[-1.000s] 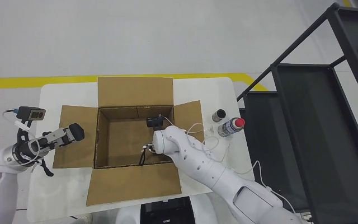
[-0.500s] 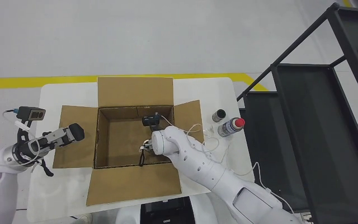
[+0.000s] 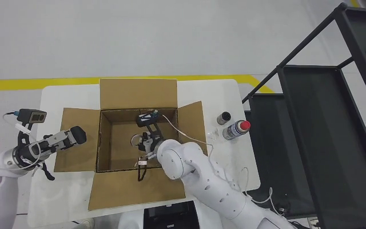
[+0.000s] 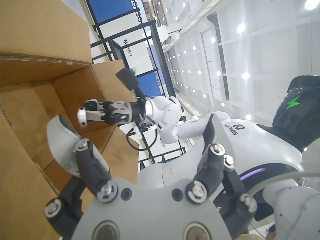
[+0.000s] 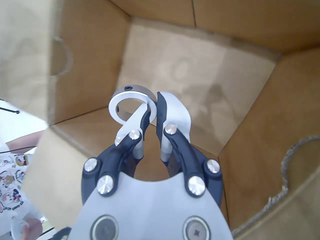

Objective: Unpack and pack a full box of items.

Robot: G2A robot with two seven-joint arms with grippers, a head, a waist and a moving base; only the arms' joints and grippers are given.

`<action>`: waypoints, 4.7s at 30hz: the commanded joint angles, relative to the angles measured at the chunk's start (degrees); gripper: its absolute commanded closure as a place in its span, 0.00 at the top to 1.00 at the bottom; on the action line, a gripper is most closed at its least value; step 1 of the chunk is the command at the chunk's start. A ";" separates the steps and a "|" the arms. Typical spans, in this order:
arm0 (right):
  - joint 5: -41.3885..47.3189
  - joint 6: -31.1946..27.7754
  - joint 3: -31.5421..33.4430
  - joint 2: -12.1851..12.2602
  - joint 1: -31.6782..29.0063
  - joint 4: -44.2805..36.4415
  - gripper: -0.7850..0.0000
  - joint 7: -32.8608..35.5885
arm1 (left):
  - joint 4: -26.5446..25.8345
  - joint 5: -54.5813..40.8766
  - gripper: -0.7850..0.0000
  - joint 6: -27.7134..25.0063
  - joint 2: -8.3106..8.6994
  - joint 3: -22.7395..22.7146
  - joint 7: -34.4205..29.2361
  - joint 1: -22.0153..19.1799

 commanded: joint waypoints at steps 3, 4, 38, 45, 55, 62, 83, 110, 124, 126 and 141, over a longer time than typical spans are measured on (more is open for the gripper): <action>0.62 -8.85 2.20 1.37 -6.37 -7.78 0.00 -5.52 | 0.00 0.00 1.00 0.00 0.00 0.00 0.00 0.00; 0.61 -10.38 2.86 1.70 -7.68 -9.06 0.00 -5.99 | 0.00 0.00 1.00 0.00 0.00 0.00 0.00 0.00; 2.53 -16.20 6.19 2.95 -12.28 -12.41 0.00 -7.25 | 0.00 0.00 1.00 0.00 0.00 0.00 0.00 0.00; 6.17 -19.67 10.13 4.10 -17.49 -17.84 0.00 -7.05 | 0.00 0.00 1.00 0.00 0.00 0.00 0.00 0.00; 17.97 -32.57 31.03 7.67 -38.17 -31.80 0.00 -9.27 | 0.00 0.00 1.00 0.00 0.00 0.00 0.00 0.00; 32.11 -39.09 45.05 8.71 -45.68 -31.02 0.00 -15.07 | 0.00 0.00 1.00 0.00 0.00 0.00 0.00 0.00; 31.54 -23.98 53.54 10.89 -47.86 -24.35 0.00 -3.98 | 0.00 0.00 1.00 0.00 0.00 0.00 0.00 0.00; 4.67 8.90 38.86 11.84 -29.96 -6.17 0.00 5.21 | 0.00 0.00 1.00 0.00 0.00 0.00 0.00 0.00; 3.23 11.14 35.49 11.73 -27.84 -0.86 0.00 3.72 | 0.00 0.00 1.00 0.00 0.00 0.00 0.00 0.00; 2.55 11.32 35.09 11.77 -27.66 -0.43 0.00 3.88 | 0.00 0.00 1.00 0.00 0.00 0.00 0.00 0.00; -1.62 14.68 33.01 11.87 -26.90 0.80 0.02 5.11 | 0.00 0.00 1.00 0.00 0.00 0.00 0.00 0.00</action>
